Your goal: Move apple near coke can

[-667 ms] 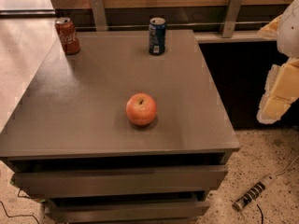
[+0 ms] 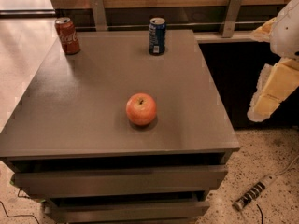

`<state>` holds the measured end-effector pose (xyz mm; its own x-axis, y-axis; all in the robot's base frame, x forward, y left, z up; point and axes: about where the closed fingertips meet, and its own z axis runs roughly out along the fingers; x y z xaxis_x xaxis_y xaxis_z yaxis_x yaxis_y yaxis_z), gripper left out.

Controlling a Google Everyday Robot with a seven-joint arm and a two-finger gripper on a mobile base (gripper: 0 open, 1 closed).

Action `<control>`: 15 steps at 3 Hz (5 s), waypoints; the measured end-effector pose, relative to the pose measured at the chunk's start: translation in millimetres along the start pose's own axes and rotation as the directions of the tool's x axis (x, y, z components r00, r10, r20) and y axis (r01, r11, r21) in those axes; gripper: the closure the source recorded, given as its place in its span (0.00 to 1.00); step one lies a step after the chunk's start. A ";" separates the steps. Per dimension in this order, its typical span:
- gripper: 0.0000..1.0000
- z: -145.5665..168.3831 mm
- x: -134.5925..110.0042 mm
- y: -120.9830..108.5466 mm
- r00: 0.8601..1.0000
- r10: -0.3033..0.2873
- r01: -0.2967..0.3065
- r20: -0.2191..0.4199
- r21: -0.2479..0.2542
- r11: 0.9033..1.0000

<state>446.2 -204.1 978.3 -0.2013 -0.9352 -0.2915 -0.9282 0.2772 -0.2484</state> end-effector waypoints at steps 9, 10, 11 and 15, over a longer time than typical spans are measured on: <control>0.00 155.3 -143.4 27.5 0.669 0.121 0.001 0.733 -0.163 0.987; 0.00 170.5 -156.6 31.0 0.646 0.124 0.015 0.753 -0.174 0.985; 0.00 186.4 -160.9 35.7 0.634 0.137 0.011 0.761 -0.186 0.983; 0.95 185.2 -169.2 40.4 0.634 0.126 0.028 0.763 -0.186 0.982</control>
Offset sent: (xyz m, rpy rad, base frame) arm 0.0528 0.0900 -0.0730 0.6818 -0.0137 -0.0030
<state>500.7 6.2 846.5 -0.0063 -0.3900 -0.9208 -0.9755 0.2048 -0.0801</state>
